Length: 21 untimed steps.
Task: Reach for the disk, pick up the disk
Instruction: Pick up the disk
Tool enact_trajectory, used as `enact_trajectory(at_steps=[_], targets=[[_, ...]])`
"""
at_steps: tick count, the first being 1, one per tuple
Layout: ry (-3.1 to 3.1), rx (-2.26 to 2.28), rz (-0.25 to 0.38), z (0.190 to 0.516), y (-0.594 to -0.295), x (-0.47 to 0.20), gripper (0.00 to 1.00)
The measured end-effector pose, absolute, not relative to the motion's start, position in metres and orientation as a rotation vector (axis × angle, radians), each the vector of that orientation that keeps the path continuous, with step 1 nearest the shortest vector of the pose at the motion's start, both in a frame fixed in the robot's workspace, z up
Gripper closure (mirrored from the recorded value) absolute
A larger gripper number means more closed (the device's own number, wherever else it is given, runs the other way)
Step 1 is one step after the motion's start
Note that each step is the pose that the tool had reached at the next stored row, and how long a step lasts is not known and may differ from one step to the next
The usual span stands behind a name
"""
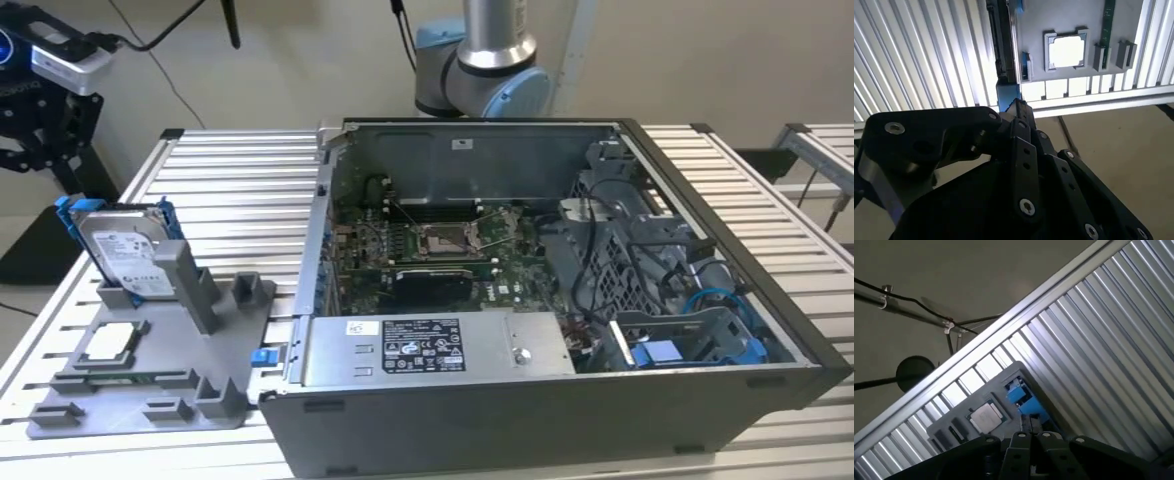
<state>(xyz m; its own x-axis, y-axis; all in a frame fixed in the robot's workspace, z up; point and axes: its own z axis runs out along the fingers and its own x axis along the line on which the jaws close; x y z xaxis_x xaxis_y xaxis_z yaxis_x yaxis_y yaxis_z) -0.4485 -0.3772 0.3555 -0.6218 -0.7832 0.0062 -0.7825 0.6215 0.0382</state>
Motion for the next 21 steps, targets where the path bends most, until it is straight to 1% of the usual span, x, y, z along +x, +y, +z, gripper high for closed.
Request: enact_trajectory(at_steps=[14,21], targets=[[-2.639,1.657,-0.046,0.3555,-0.3771,-0.4485,1.00],[-2.567,1.795,-0.028,0.3538,-0.3769,-0.4484,1.00]])
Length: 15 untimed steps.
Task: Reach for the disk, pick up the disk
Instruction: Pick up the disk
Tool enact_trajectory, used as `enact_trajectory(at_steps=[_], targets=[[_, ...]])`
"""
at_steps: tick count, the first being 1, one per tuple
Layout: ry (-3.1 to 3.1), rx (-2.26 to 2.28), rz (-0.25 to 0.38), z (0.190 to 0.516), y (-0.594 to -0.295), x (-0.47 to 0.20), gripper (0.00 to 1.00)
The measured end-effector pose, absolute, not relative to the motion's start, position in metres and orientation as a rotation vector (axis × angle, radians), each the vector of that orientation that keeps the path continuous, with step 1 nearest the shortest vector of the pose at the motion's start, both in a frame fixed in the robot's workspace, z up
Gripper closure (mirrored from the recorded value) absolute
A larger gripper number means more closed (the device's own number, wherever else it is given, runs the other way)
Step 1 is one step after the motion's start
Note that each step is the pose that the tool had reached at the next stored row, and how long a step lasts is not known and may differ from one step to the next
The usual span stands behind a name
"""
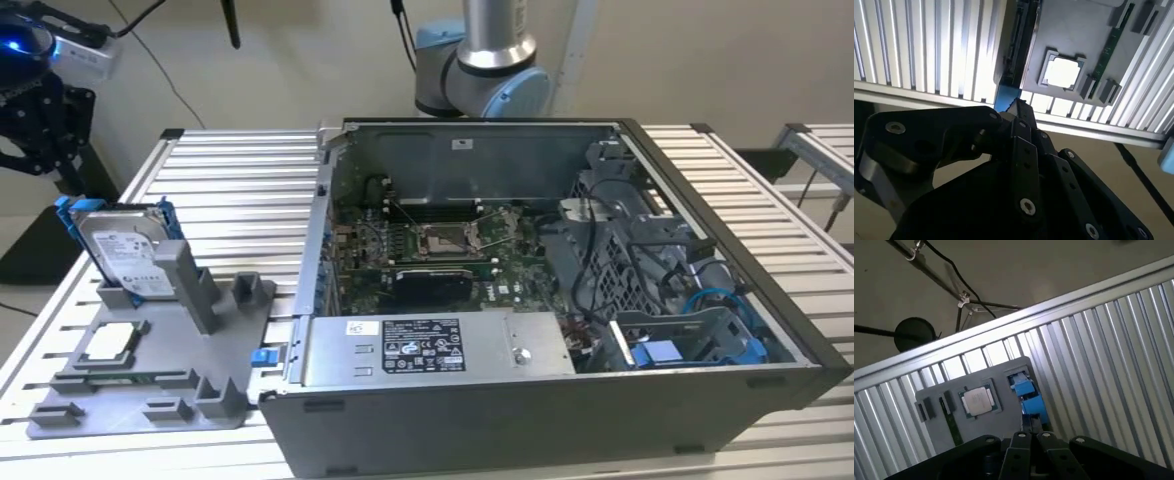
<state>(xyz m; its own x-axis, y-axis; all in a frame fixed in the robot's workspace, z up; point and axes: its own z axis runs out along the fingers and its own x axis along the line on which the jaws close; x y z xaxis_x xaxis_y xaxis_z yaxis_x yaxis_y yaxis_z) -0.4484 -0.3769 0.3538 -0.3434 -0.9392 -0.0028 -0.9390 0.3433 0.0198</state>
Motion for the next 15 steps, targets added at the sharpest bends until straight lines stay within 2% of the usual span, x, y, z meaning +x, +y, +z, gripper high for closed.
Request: enact_trajectory(at_steps=[10,11,15], targets=[[-2.488,1.901,-0.027,0.3531,-0.3769,-0.4485,1.00],[-2.488,1.902,-0.027,0.3532,-0.3769,-0.4484,0.00],[-2.487,1.903,-0.027,0.3522,-0.3768,-0.4484,0.00]])
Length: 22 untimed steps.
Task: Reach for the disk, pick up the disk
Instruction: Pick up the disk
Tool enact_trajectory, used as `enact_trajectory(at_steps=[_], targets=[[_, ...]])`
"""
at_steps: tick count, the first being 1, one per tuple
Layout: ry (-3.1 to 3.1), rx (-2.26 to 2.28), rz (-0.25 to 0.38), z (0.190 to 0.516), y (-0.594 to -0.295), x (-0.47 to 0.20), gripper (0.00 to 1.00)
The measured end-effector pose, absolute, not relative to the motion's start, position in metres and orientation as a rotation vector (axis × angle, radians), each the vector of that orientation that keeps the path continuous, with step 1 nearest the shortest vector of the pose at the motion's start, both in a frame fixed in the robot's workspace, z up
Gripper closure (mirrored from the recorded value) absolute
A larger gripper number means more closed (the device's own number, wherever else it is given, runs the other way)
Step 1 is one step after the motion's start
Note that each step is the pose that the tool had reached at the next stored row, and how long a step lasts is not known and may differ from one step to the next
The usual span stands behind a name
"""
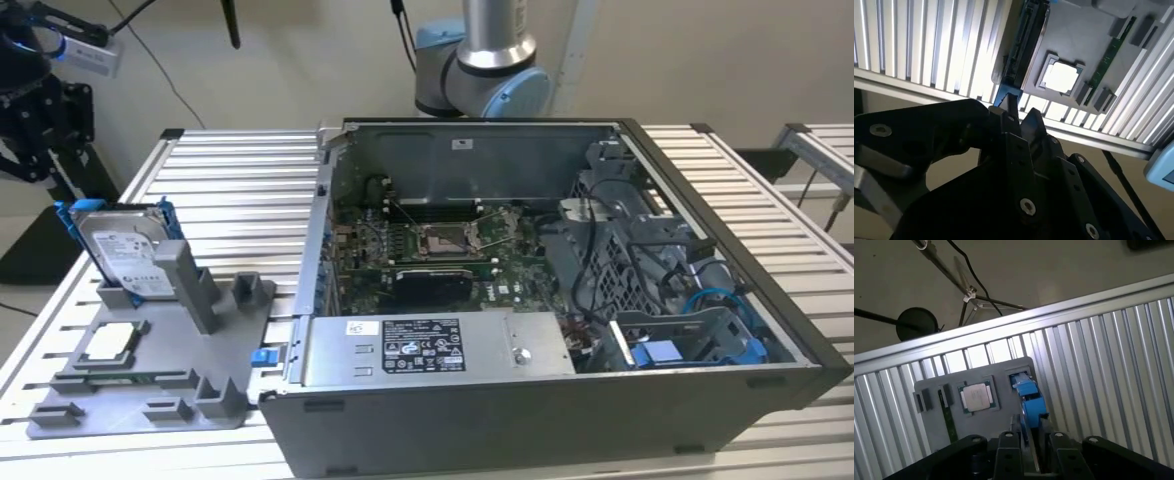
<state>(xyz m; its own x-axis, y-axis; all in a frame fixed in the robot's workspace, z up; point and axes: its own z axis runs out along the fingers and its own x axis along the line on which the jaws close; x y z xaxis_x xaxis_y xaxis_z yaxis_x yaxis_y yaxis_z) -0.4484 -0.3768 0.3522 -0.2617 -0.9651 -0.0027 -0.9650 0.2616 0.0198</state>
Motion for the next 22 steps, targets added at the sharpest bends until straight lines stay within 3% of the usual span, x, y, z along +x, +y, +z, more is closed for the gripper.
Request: enact_trajectory(at_steps=[22], targets=[[-2.363,2.048,-0.062,0.335,-0.372,-0.446,0.00]])
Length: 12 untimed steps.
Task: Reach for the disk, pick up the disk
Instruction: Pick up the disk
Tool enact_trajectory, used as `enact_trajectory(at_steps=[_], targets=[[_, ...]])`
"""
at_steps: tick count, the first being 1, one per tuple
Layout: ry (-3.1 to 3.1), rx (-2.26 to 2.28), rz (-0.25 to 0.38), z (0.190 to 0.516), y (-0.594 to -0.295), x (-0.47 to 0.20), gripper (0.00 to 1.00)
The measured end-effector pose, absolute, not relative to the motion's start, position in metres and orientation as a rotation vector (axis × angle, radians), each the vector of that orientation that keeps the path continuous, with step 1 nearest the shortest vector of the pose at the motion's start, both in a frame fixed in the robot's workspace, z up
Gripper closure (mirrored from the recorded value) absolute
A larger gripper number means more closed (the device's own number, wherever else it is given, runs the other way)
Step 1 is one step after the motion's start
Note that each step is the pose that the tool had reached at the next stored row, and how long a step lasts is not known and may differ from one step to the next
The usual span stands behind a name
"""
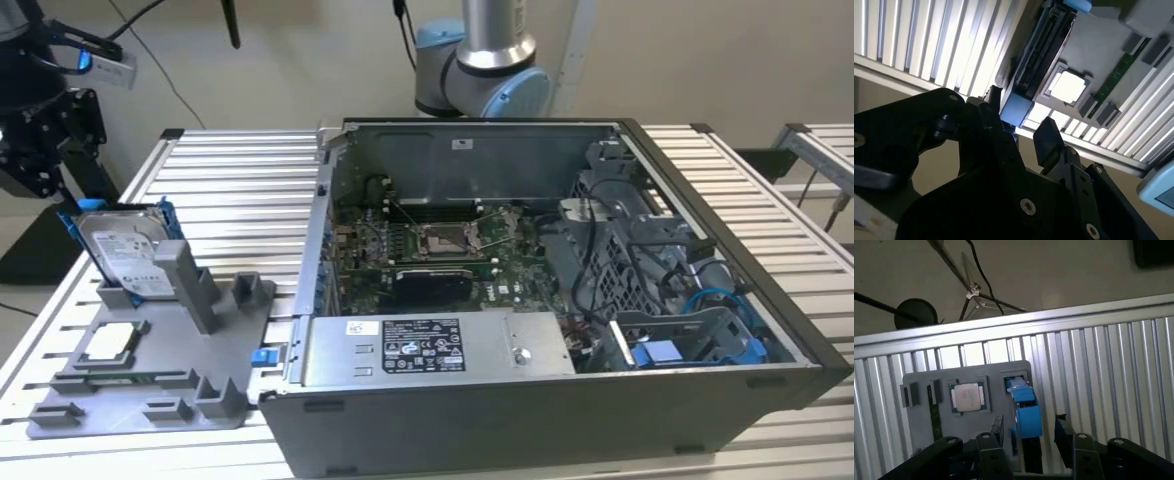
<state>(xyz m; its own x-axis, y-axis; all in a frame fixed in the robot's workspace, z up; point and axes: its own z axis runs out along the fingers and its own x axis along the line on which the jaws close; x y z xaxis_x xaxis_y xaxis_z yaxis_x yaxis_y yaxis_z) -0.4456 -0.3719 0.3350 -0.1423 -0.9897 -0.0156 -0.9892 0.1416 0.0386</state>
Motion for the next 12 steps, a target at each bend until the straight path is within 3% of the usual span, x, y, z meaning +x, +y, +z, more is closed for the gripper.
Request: enact_trajectory(at_steps=[12], targets=[[-2.309,2.107,-0.063,0.323,-0.374,-0.444,0.00]])
